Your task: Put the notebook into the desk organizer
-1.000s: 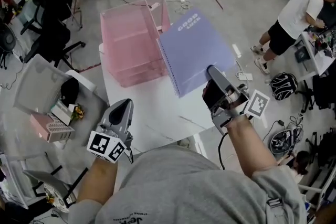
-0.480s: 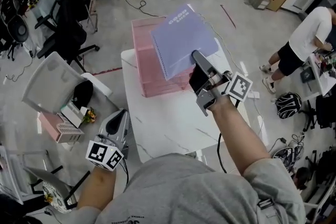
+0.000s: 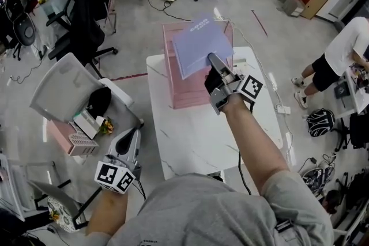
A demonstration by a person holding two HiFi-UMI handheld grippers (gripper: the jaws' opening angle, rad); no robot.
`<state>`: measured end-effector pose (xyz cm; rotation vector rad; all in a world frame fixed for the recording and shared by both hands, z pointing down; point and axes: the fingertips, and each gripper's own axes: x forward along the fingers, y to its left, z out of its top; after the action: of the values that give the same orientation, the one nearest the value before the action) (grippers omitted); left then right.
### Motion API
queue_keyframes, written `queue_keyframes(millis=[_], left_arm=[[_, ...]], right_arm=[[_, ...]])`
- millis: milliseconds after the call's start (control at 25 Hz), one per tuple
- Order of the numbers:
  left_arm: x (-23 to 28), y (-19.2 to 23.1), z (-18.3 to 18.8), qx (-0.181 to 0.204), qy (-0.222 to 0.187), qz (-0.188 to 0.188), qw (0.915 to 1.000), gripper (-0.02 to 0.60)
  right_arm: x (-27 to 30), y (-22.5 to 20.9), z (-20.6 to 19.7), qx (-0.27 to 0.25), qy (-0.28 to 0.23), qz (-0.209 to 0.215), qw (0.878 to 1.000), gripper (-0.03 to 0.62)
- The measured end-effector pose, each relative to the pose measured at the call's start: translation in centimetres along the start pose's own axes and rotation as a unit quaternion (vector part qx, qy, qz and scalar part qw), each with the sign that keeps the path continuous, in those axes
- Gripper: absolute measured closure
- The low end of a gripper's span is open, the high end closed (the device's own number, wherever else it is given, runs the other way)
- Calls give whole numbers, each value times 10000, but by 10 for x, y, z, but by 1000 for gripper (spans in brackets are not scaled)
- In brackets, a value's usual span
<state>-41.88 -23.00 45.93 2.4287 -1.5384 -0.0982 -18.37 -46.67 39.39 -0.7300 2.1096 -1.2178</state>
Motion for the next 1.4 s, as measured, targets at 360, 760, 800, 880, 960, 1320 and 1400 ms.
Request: queue_keyframes(millis=[360, 760, 800, 880, 960, 1320, 1400], left_arm=[[-7, 19, -3, -55, 0, -32, 10000, 526], [-7, 14, -4, -38, 6, -248, 9997, 526], [-7, 13, -4, -38, 9, -264, 9996, 526], [-7, 11, -4, -33, 22, -296, 9996, 526], [-7, 9, -5, -45, 23, -330, 9994, 526], [-2, 3, -4, -66, 11, -471, 9989, 526], [-1, 1, -4, -89, 3, -509, 9987, 526]], right_arm=[[3, -49, -20, -226, 90, -906, 9956, 563], [-1, -69, -24, -900, 252, -1877, 9778, 563], [-2, -70, -25, -894, 266, -1989, 9756, 562], [-5, -73, -26, -907, 333, -2218, 9703, 557], [-8, -76, -29, -990, 515, -2419, 9639, 543], [-34, -93, -60, -1580, 1910, -3081, 9185, 456], [-38, -91, -63, -1353, 2050, -3048, 9202, 425]])
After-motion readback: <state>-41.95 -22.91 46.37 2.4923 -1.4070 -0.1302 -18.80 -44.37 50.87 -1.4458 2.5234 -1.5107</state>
